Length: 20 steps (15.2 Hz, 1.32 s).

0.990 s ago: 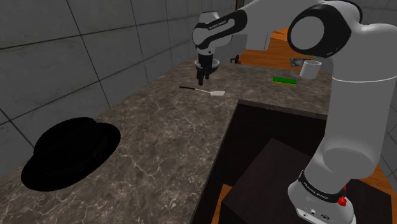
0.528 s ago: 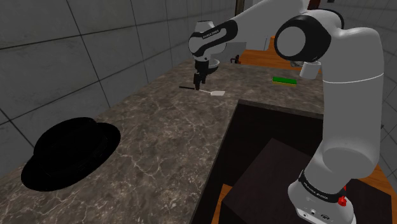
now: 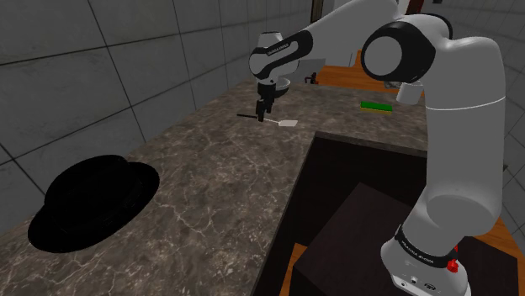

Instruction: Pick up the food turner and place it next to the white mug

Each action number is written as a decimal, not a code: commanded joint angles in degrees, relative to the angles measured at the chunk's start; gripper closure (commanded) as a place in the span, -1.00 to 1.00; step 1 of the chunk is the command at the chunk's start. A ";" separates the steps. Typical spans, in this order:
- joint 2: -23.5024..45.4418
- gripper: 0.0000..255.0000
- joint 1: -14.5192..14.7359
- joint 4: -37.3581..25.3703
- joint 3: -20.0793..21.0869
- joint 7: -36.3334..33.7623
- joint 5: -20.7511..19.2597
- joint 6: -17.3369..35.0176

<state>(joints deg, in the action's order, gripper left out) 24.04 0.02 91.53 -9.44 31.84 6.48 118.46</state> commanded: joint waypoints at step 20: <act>-1.53 1.00 -0.01 -3.95 -0.19 -0.43 -0.44 -5.44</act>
<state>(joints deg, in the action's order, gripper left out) 22.70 0.07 88.11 -9.59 31.39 6.07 113.76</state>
